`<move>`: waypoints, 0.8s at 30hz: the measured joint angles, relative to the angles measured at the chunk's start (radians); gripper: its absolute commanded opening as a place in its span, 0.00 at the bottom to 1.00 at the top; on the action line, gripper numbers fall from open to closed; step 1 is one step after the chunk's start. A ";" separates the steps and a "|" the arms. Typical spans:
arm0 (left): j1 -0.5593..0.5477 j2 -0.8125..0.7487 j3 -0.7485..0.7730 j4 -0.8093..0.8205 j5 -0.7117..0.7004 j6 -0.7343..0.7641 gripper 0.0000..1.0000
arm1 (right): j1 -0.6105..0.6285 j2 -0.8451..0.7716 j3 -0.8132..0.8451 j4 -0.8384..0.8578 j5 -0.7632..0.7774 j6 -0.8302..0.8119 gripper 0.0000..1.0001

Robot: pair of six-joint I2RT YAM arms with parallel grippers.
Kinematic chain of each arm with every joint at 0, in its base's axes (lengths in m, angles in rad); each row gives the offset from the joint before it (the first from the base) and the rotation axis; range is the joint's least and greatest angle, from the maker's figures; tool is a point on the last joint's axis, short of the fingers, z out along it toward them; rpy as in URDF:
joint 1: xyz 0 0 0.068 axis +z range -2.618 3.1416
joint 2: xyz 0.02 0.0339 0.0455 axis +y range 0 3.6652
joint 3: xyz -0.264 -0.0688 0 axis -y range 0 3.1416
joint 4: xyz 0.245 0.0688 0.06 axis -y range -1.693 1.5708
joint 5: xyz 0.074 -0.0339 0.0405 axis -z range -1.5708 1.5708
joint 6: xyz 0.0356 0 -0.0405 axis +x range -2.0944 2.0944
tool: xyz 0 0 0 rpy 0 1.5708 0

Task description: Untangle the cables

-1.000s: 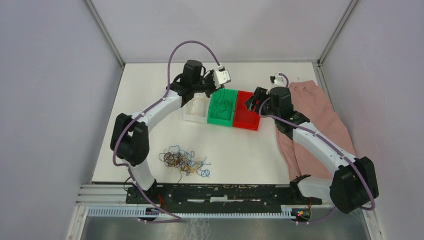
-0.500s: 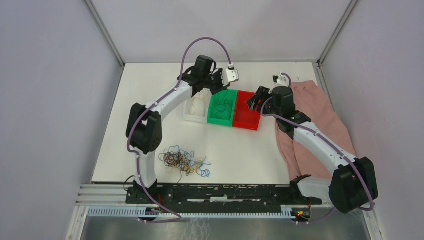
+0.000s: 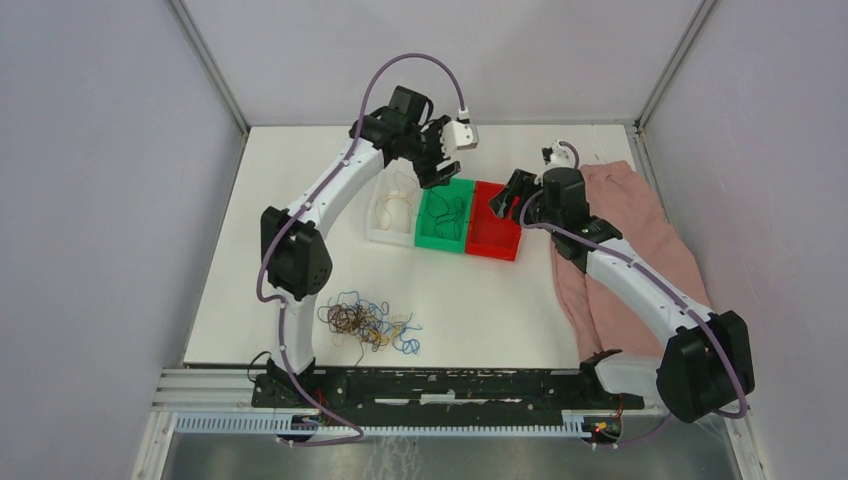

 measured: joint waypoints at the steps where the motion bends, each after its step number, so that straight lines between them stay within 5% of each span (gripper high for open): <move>1: 0.003 0.000 0.034 -0.027 -0.011 0.002 0.84 | 0.010 0.008 0.014 -0.007 -0.003 -0.003 0.72; 6: 0.031 -0.060 0.079 -0.146 -0.034 0.002 0.89 | 0.151 0.045 0.087 -0.043 -0.017 -0.082 0.70; 15: 0.239 -0.502 -0.385 -0.243 0.027 -0.012 0.93 | 0.457 0.179 0.200 -0.200 -0.283 -0.324 0.72; 24: 0.328 -0.629 -0.531 -0.248 0.020 -0.092 0.93 | 0.661 0.434 0.270 -0.362 -0.251 -0.509 0.66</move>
